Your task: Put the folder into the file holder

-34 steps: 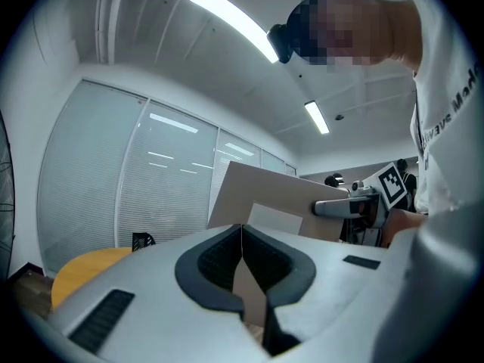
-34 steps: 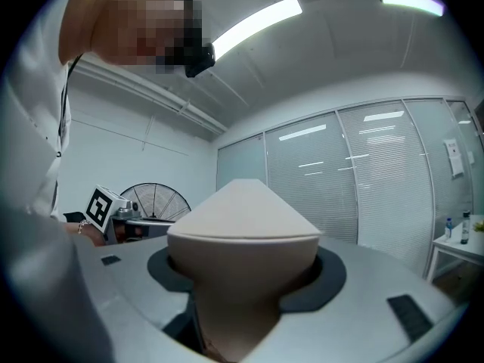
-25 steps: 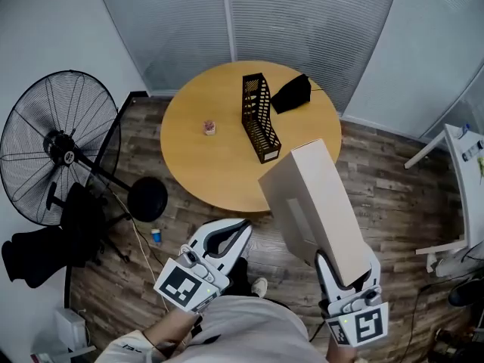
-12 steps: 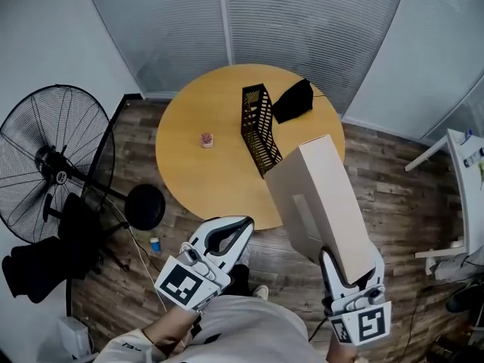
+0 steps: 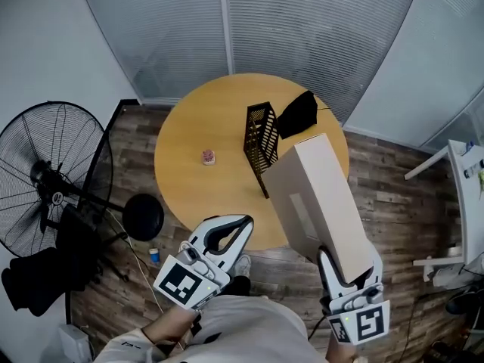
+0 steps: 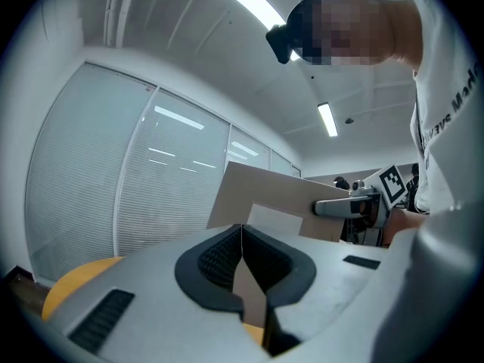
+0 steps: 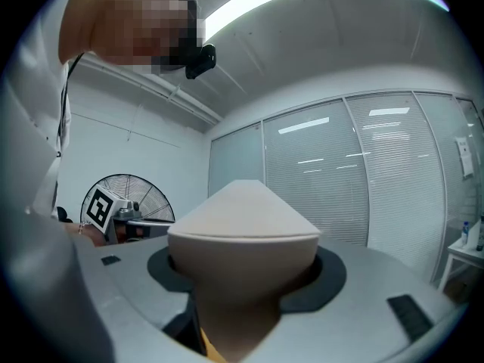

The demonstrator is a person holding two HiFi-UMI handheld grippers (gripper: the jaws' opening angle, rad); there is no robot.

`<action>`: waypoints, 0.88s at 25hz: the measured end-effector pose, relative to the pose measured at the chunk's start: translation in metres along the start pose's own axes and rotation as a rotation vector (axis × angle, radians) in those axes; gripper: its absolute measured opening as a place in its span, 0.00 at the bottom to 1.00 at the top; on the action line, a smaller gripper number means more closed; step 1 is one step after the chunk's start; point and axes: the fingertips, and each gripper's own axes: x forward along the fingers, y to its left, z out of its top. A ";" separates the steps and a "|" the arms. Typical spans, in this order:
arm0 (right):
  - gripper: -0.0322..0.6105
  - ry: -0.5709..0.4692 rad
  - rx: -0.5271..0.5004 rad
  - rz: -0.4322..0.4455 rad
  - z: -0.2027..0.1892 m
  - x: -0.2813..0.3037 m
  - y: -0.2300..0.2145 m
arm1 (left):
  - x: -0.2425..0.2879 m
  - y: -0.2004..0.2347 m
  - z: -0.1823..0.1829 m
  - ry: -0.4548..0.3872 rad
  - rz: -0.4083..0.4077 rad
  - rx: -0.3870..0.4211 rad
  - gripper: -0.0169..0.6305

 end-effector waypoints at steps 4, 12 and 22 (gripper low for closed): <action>0.51 0.008 0.003 0.013 -0.002 0.027 0.005 | 0.005 0.024 0.001 -0.008 0.003 -0.007 0.07; 0.51 0.006 0.006 0.046 0.003 0.070 0.016 | 0.011 0.064 0.004 -0.006 0.008 0.001 0.07; 0.51 0.001 0.010 0.049 0.002 0.102 0.022 | 0.014 0.098 0.004 -0.001 0.003 0.012 0.07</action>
